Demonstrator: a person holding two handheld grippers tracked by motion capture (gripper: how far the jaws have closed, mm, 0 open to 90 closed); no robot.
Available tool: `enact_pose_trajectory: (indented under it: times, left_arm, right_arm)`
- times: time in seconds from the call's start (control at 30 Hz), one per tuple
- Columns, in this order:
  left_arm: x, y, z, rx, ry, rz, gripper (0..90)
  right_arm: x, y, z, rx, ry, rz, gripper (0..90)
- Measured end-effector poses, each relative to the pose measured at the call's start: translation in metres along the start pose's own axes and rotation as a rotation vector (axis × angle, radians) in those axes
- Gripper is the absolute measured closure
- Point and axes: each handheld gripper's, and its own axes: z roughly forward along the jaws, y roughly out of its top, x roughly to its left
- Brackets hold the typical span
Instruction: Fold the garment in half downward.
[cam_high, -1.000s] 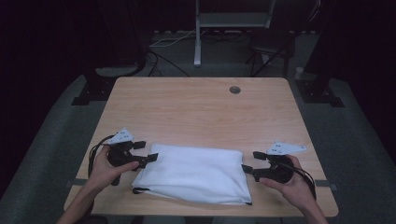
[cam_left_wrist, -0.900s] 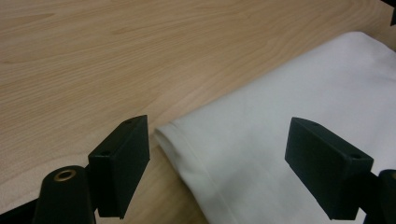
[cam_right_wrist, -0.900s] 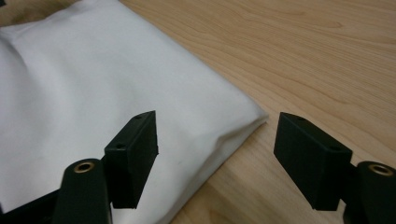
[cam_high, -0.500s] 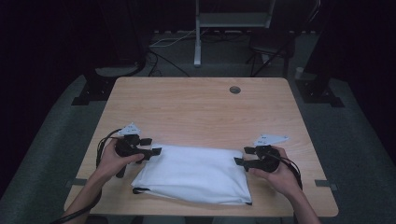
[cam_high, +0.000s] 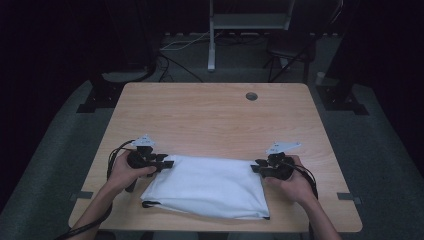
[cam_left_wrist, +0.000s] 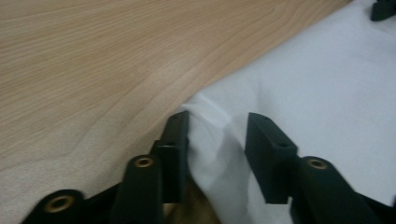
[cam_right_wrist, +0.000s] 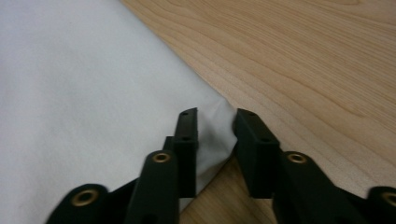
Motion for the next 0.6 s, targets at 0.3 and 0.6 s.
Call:
enact_pose_trajectory:
  times: [0.3,0.6]
  left_arm:
    - [-0.008,0.003,0.005,0.002,0.059,0.015,80.8]
    - [0.004,0.022,0.022,-0.014,0.107,-0.014,80.9]
  right_arm:
    - [0.002,0.004,0.002,0.006,-0.001,-0.014,85.0]
    - [-0.012,0.017,0.005,-0.025,-0.056,0.010,85.2]
